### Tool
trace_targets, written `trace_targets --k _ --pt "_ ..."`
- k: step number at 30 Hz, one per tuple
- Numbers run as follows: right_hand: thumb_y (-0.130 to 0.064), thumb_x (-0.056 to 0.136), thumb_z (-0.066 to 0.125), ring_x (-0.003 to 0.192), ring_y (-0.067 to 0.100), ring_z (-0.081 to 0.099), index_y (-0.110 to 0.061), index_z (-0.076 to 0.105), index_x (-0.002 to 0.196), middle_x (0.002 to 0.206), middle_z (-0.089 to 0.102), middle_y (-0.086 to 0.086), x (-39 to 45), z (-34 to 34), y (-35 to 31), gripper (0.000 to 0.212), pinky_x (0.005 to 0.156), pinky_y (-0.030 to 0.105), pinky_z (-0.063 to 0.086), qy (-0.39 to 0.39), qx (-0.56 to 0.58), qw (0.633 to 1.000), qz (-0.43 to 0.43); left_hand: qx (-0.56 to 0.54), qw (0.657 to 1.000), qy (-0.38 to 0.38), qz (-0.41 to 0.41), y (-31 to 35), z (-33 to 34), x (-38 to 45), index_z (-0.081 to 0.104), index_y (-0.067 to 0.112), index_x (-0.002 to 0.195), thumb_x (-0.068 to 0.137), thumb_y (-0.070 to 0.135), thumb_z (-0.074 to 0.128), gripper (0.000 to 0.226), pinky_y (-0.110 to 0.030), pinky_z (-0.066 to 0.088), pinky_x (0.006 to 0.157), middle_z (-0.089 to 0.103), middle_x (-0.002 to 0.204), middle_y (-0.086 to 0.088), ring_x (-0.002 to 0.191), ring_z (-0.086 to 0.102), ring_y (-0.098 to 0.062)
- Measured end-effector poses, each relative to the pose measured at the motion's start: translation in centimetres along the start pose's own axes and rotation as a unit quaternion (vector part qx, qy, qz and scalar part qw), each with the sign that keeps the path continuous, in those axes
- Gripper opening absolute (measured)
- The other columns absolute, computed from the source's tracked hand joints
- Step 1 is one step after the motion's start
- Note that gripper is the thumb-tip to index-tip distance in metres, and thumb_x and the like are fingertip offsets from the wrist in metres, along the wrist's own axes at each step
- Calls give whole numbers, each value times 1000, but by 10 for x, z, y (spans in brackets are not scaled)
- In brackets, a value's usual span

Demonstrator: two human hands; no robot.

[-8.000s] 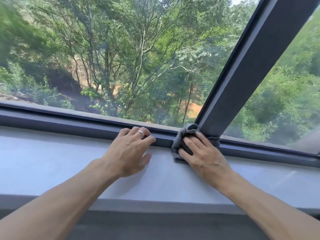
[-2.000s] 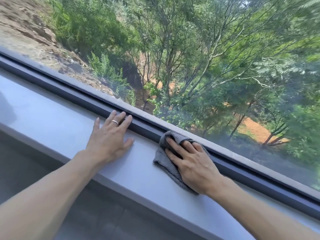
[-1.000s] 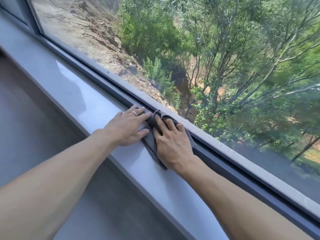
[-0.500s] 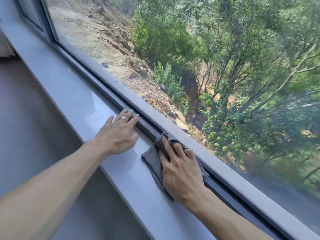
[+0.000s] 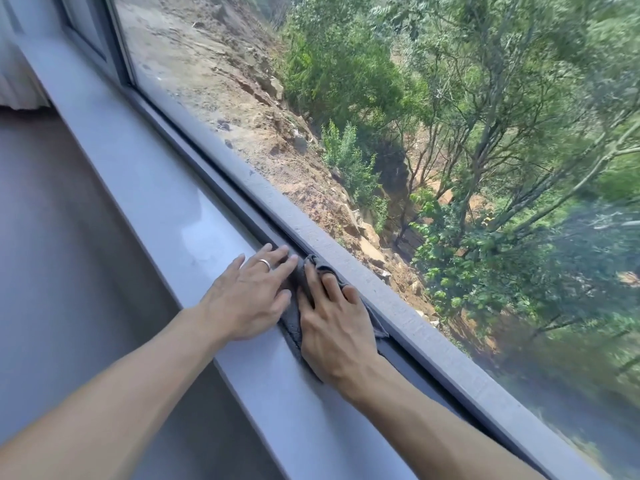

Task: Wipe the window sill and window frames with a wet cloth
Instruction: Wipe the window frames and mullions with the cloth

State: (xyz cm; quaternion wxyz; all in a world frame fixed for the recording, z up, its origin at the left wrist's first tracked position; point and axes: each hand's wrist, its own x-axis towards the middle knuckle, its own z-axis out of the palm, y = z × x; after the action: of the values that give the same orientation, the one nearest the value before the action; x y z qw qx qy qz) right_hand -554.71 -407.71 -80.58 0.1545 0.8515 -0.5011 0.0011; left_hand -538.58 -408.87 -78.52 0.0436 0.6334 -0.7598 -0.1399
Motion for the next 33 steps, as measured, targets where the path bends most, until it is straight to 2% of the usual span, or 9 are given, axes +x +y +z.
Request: trace_targets --k 5,10,14,20,23,26,29,33 --pt "-21 81 37 106 29 48 -7 62 129 142 52 15 -5 -3 -2 55 79 39 30 0 1 1000 2 -11 999 25 39 -16 -7 8 22 30 154 104 42 27 52 -39 -1 122 15 161 13 150 -6 -8" --pt "-20 81 36 105 30 49 -10 64 127 145 48 16 7 -5 -7 55 75 41 30 7 -11 1000 5 3 1000 17 18 -50 -17 27 13 32 156 102 49 26 58 -41 -1 122 1 164 6 150 -9 -12" --pt "-22 83 34 110 29 48 -14 64 126 146 48 13 49 0 -26 54 78 41 29 2 -24 999 21 -10 999 17 29 -68 -13 37 13 39 154 102 49 29 56 -41 0 123 3 164 9 150 -8 -10" --pt "-19 81 39 105 31 50 -11 61 130 148 45 14 18 -3 -20 54 78 41 36 19 -9 1000 11 -4 997 15 70 -77 -15 37 13 42 153 102 51 27 54 -43 2 122 5 164 9 150 -6 -10" --pt "-22 84 39 106 30 49 -16 63 128 146 48 13 56 2 -26 50 76 40 38 24 -22 999 20 0 996 21 92 -82 -19 46 17 37 154 102 49 25 54 -42 6 122 11 163 7 150 -2 -11" --pt "-23 85 45 109 29 49 -19 65 125 147 48 10 83 5 -41 45 78 40 38 15 -25 999 31 45 987 22 152 -99 -33 57 22 25 153 103 46 25 54 -41 12 121 21 161 4 150 6 -12" --pt "-21 81 45 108 29 48 -17 66 122 148 47 9 63 6 -38 46 80 41 35 25 -32 999 30 69 985 3 161 -125 -53 70 17 24 155 102 50 27 59 -39 14 121 10 163 -3 150 12 -17" --pt "-23 81 44 107 31 49 -20 67 122 149 46 10 76 3 -48 46 78 40 35 20 -55 998 38 99 982 -28 155 -164 -63 87 7 23 157 100 56 24 67 -43 10 122 5 164 -1 151 -3 -16"
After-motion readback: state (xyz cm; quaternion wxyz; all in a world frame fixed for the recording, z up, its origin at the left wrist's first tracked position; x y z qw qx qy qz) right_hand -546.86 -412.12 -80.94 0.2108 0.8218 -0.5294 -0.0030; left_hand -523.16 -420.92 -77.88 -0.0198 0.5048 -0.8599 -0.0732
